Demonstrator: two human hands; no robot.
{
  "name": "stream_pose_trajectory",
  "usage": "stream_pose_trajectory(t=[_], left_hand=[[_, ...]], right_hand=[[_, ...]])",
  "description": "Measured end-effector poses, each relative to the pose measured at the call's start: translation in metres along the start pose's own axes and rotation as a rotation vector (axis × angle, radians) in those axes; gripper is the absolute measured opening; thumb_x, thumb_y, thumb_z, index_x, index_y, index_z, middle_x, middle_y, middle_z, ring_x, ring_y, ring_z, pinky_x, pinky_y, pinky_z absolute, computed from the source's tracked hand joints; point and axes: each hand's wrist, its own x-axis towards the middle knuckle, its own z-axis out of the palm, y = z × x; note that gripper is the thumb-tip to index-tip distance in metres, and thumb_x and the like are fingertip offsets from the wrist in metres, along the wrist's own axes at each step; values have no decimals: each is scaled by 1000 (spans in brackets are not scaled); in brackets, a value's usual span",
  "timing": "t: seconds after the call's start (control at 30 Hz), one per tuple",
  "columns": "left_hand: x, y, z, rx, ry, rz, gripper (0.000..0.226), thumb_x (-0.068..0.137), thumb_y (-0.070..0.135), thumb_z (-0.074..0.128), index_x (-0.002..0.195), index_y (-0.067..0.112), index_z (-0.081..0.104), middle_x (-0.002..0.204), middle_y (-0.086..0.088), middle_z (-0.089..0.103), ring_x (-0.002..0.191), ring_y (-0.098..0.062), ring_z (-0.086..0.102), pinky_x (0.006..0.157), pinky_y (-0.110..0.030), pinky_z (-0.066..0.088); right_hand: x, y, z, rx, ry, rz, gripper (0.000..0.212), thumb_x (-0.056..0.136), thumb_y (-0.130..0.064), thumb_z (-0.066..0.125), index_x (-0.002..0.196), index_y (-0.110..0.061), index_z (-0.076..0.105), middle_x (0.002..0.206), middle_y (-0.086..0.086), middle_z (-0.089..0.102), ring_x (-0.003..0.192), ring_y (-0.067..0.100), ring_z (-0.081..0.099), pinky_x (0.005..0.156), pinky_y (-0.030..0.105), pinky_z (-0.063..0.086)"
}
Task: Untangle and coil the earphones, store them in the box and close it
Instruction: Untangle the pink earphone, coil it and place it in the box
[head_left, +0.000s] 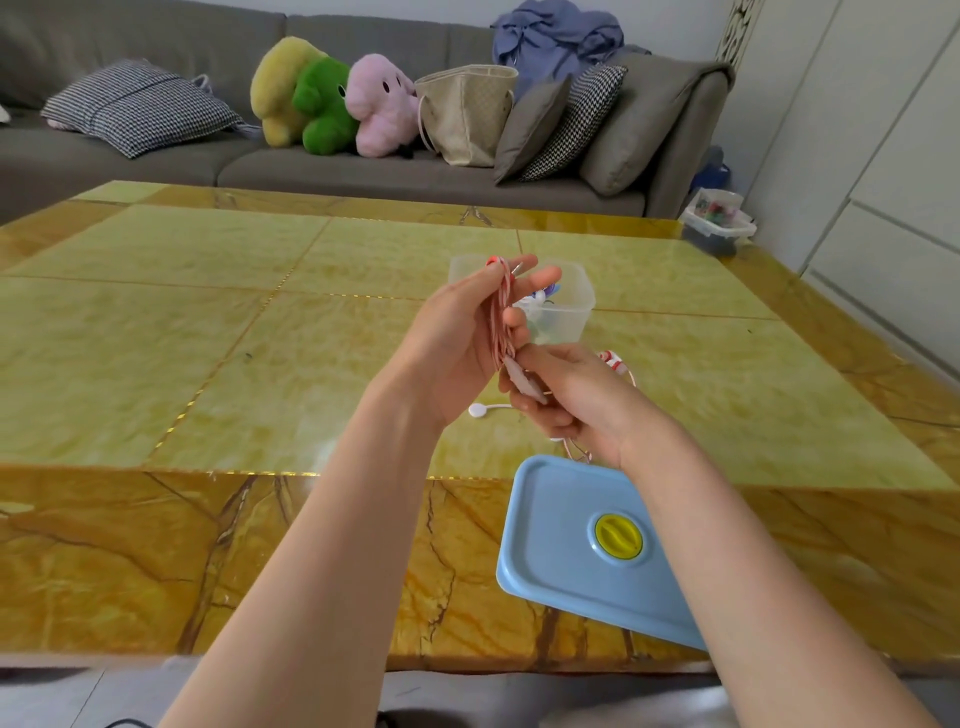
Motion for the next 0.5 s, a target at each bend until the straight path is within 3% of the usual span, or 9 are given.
stream_pose_trajectory(t=[0.17,0.27,0.4,0.5], left_hand=[[4,1,-4,-69,10,8,29,101,16,34,123,4,47,79,1,67,34,-1,34,34,-9,26],[2,8,-8,-148,-153,-70,33,97,15,34,125,2,44,70,5,60,31,-1,34,30,-13,22],[-11,17,-12,97,-482,-269,37,92,19,36,118,4,57,76,6,59,33,1,39,32,-10,19],[-20,16,-7,386,-511,-350,34,91,21,39,115,3,55,85,4,68,37,1,45,35,-10,27]], right_hand=[[-2,2,2,74,-51,77,42,93,-42,49,65,-12,57,47,-1,39,36,8,17,40,21,9],[-4,1,-6,71,-146,112,43,87,-49,50,62,-14,54,47,-4,31,40,7,15,40,22,8],[-9,-1,-26,55,-122,133,24,77,-34,62,68,-14,54,50,-5,31,40,5,17,35,15,13],[-12,-3,-42,123,-101,72,25,67,-28,66,87,-14,58,51,-8,42,41,2,23,41,15,15]])
